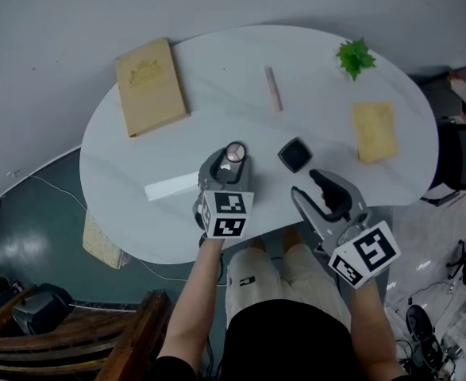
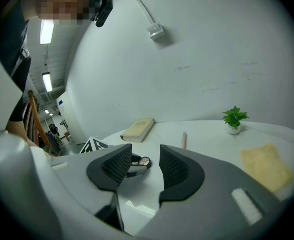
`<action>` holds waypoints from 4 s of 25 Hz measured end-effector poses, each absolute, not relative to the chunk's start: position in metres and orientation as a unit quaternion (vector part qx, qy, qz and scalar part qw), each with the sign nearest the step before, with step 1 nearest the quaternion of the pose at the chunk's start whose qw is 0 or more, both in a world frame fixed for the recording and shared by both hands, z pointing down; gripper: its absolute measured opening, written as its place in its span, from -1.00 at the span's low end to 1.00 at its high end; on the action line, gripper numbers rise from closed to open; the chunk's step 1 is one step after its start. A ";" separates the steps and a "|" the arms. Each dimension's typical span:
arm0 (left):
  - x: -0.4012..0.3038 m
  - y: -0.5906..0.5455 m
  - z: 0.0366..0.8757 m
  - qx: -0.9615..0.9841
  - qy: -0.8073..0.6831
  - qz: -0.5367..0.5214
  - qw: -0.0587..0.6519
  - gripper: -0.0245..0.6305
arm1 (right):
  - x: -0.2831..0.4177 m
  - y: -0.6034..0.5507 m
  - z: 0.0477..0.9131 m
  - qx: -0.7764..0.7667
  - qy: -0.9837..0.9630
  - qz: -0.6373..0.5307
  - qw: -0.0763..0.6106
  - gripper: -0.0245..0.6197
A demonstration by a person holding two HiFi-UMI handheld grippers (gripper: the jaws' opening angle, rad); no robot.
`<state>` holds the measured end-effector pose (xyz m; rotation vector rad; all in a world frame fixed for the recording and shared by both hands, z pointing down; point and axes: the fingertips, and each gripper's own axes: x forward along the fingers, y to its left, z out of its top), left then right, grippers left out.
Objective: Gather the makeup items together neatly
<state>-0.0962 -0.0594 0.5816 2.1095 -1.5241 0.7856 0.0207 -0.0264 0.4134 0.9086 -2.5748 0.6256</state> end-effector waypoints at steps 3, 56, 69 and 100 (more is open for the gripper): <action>-0.096 -0.060 0.582 0.758 -0.551 0.281 0.208 -0.29 | 0.021 -0.026 0.412 0.321 -0.906 0.218 0.169 -0.36; -0.073 0.011 0.457 0.792 -0.538 0.209 0.197 -0.26 | 0.048 -0.027 0.485 0.337 -0.884 0.196 0.257 -0.23; -0.063 0.013 0.466 0.798 -0.529 0.210 0.198 -0.26 | 0.048 -0.047 0.529 0.343 -0.870 0.190 0.298 -0.03; -0.073 0.009 0.473 0.791 -0.535 0.208 0.210 -0.26 | 0.036 -0.062 0.576 0.312 -0.861 0.169 0.365 0.04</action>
